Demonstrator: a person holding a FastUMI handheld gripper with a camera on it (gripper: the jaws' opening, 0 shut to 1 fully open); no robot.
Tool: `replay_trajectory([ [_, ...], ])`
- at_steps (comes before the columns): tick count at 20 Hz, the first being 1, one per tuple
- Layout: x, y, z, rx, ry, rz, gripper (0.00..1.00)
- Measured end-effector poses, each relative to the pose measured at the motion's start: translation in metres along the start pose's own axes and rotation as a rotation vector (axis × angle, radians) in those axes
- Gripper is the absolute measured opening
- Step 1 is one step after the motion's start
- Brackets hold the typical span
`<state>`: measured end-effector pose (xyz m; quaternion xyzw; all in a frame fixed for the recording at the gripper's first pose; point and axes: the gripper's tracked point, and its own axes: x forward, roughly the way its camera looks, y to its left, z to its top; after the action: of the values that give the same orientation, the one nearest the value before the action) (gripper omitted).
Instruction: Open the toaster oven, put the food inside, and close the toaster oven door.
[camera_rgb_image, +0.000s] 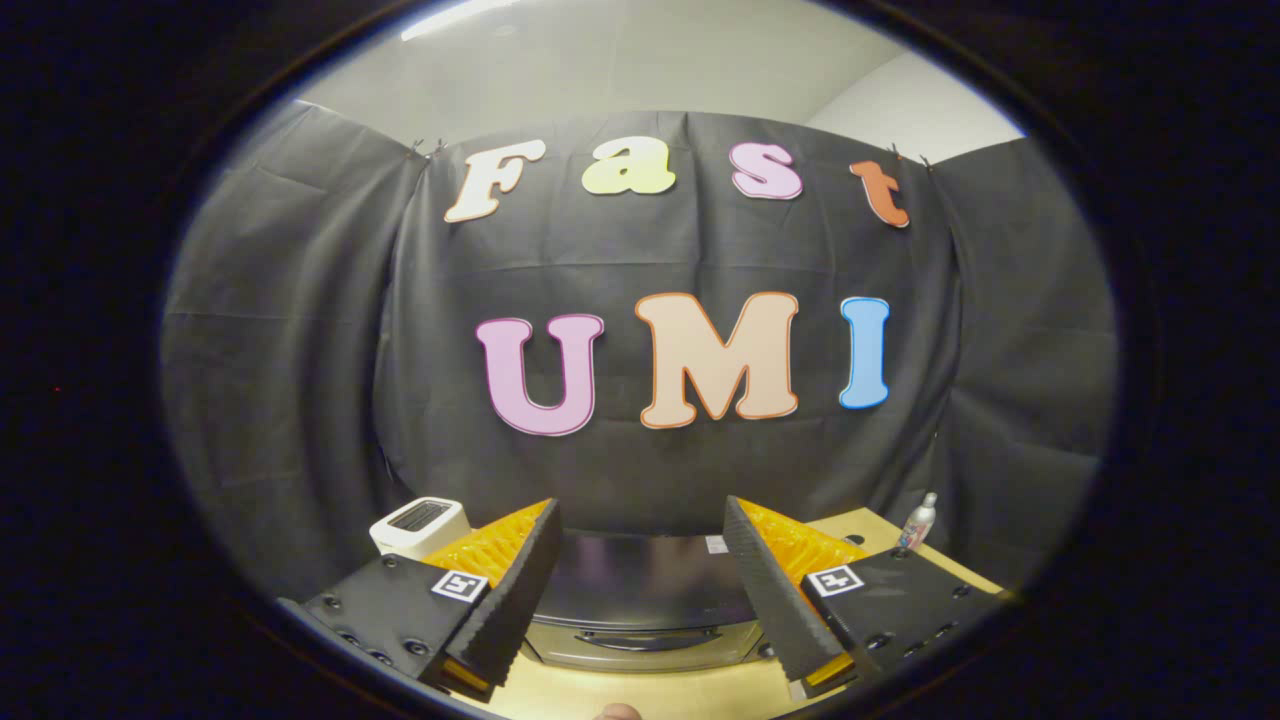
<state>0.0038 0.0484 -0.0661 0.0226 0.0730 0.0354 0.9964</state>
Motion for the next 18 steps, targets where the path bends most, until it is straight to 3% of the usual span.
replay_trajectory([
  [11, 0.060, -0.004, -0.143, -0.013, 0.210, -0.048, 1.00],
  [18, 0.072, -0.007, -0.204, -0.007, 0.317, -0.048, 1.00],
])
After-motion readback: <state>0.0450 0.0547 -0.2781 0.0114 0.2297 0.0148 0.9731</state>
